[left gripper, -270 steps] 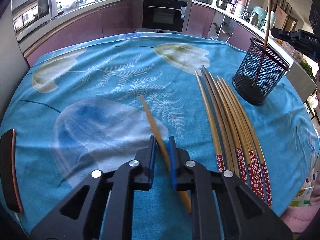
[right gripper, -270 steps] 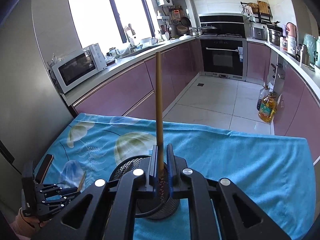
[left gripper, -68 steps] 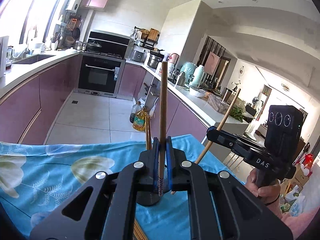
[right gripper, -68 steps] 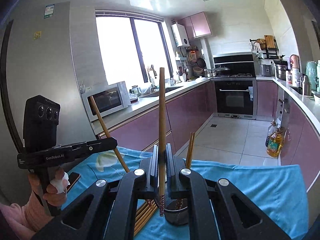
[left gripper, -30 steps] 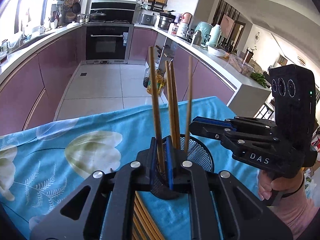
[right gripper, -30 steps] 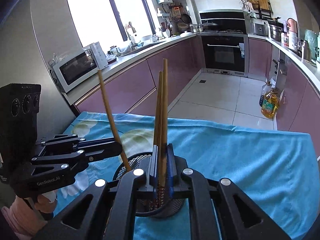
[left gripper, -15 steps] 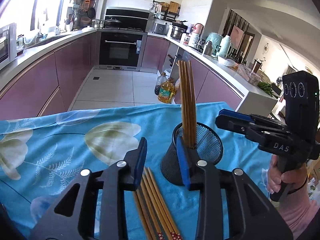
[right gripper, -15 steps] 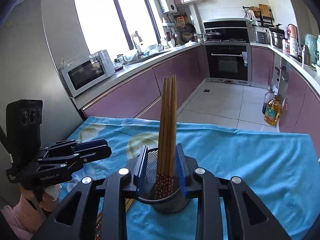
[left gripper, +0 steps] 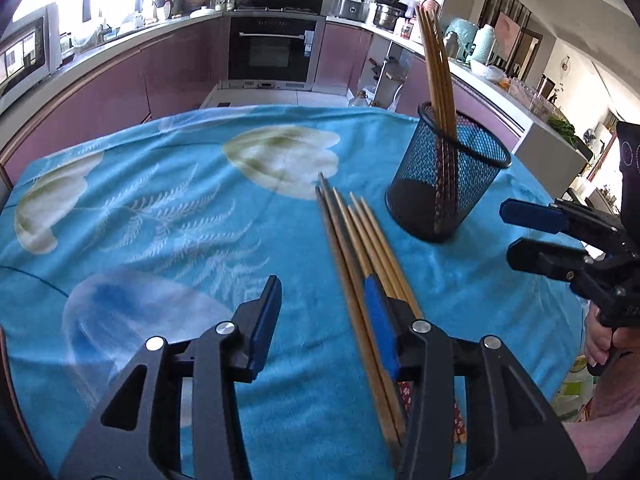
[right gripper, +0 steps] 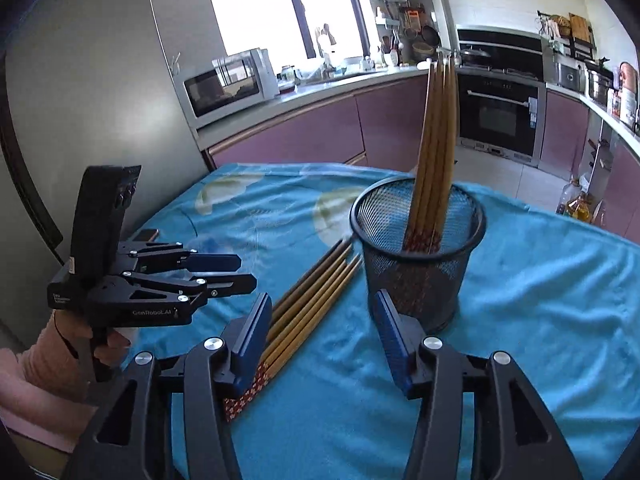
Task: Organize utensils
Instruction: 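Move both open tools toward the remaining chopsticks on the cloth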
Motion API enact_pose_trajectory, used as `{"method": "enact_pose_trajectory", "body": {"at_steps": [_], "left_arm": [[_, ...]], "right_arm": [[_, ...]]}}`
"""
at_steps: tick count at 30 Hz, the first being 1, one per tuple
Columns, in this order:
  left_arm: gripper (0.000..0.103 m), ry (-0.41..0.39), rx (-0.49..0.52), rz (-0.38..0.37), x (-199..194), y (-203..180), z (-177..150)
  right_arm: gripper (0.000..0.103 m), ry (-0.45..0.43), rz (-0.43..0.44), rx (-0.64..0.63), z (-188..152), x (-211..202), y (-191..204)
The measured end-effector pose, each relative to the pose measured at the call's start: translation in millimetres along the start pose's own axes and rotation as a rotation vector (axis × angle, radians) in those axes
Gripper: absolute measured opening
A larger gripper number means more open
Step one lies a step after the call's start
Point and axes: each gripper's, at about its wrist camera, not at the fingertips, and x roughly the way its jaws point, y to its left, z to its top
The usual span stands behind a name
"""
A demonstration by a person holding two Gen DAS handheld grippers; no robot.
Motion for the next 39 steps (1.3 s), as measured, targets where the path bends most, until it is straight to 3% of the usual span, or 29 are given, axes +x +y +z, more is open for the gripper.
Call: {"method": "enact_pose_trajectory", "body": {"at_steps": [8,29,39], "left_arm": [[0.044,0.034,0.005,-0.01,4,-3,-21],[0.047,0.034,0.082,0.063,12,-19,-21],[0.035,0.03,0.091,0.064,13,-22,-20]], "right_arm": [[0.051,0.081,-0.039,0.038,-27,35,14],[0.051,0.091,-0.074,0.046,-32,39,17],[0.051,0.092,-0.094,0.038,-29,43,19]]}}
